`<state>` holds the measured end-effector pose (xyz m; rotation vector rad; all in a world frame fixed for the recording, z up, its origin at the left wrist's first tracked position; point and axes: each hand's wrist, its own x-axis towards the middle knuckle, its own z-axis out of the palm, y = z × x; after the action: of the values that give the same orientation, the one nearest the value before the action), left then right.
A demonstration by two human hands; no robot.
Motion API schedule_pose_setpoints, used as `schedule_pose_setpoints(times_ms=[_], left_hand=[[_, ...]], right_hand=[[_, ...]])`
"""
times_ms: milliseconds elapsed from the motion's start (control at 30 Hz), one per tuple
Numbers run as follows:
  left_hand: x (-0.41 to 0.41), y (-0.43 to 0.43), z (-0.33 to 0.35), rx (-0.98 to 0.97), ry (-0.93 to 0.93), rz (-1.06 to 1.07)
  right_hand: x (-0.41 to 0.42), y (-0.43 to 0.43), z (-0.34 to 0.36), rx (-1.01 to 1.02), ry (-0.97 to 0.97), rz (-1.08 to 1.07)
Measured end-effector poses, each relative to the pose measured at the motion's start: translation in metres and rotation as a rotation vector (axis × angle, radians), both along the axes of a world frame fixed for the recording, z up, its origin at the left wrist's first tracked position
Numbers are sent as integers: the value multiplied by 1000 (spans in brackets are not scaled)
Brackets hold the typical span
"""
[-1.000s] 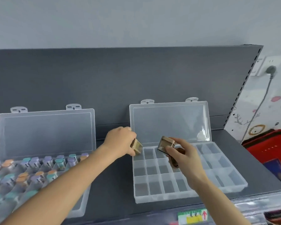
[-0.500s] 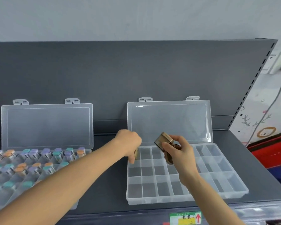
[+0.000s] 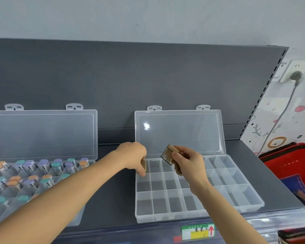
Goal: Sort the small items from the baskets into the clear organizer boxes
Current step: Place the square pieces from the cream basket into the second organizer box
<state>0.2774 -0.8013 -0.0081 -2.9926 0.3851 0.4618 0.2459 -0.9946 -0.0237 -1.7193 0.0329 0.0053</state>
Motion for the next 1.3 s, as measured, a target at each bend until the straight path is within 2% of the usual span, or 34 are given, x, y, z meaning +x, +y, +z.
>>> schedule_pose_setpoints(times_ms=[133,233,367,500,667,933,1067,1200,1300], left_hand=[[0,-18,12,195,7,-53],[-1,-22,13,205,38,-43],[-6,-9,2,110,-3,-29],[-16,9,-10,-63,-105,13],[-27,17,-16,-173,-160,31],[-35,23,-14,-341,-160,120],[-39,25,-14,-443,-128,155],[-40,25,-14,-492,-63,148],[-40,28,-12,-521,-122,145]], right_hand=[[2,5,-2,-52,-15,28],[2,8,-5,-106,-36,22],[5,10,-8,-205,-52,17],[11,15,-12,-379,-77,80],[12,25,-13,-552,-197,191],[5,34,-18,-935,-413,207],[3,35,-18,-994,-412,156],[4,39,-26,-1085,-390,210],[6,40,-31,-1115,-388,247]])
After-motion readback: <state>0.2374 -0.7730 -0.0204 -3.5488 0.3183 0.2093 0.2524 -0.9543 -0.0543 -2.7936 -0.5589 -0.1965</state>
